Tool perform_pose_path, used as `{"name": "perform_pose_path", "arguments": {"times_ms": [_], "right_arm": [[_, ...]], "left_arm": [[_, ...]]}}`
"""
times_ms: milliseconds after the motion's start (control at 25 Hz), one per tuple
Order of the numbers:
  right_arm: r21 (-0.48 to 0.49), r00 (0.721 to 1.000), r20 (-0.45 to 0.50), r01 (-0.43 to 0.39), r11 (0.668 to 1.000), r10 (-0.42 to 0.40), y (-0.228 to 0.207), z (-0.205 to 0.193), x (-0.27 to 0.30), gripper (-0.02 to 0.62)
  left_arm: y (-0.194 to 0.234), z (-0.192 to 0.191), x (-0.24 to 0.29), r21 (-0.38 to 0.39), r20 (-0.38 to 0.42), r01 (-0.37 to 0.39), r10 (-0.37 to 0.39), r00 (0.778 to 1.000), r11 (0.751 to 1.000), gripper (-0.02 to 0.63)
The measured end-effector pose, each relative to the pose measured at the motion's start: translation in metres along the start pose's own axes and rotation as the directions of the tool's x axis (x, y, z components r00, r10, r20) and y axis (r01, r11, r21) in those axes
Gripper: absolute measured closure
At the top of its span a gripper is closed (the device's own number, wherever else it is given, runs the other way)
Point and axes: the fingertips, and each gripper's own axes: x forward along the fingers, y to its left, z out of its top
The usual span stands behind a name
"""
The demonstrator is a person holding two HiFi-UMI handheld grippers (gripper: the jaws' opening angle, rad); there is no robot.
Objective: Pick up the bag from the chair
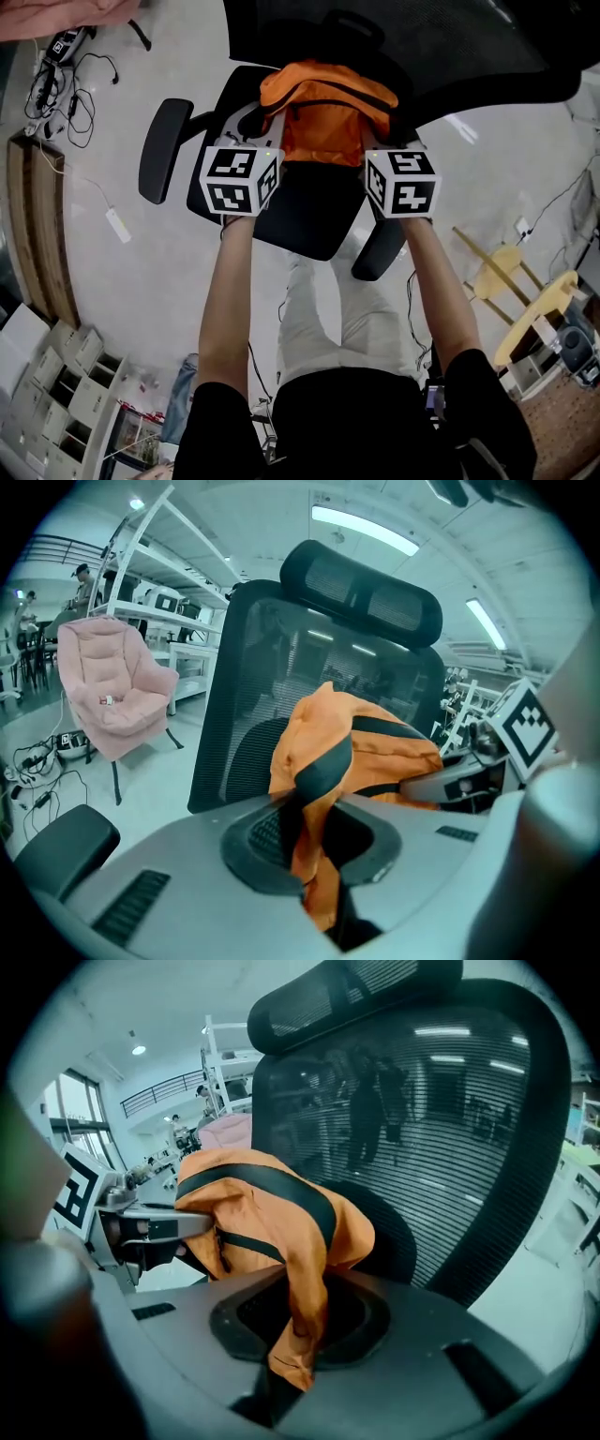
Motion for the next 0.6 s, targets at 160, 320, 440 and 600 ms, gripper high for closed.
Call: {"name": "perform_pose_path", "arguments": {"times_ms": [160, 320, 440, 600], "right_arm": [[0.007, 1.000, 0.018, -0.007, 1.000, 0.007, 0.002, 0.003, -0.013, 0.557], [0.022, 0.999, 0.044, -0.017, 1.000, 0.016, 0.005, 0.010, -0.029, 0.558], [0.030, 0.998, 0.057, -0.026, 0.999, 0.024, 0.008, 0.014, -0.040, 0.558], [0.021, 0.995, 0.088, -0.038, 0.999, 0.036, 0.012, 0.027, -0.057, 0.558]], "left_arm": [[-0.009, 0.006, -0.011, -0.018, 0.021, 0.005, -0.004, 1.000, 1.000, 0.568], [-0.018, 0.018, -0.025, -0.009, 0.043, 0.001, -0.001, 0.999, 1.000, 0.569], [-0.025, 0.028, -0.036, -0.005, 0.065, -0.005, 0.006, 0.998, 1.000, 0.571], [-0.034, 0.048, -0.052, -0.009, 0.105, -0.007, 0.008, 0.994, 1.000, 0.572]]}}
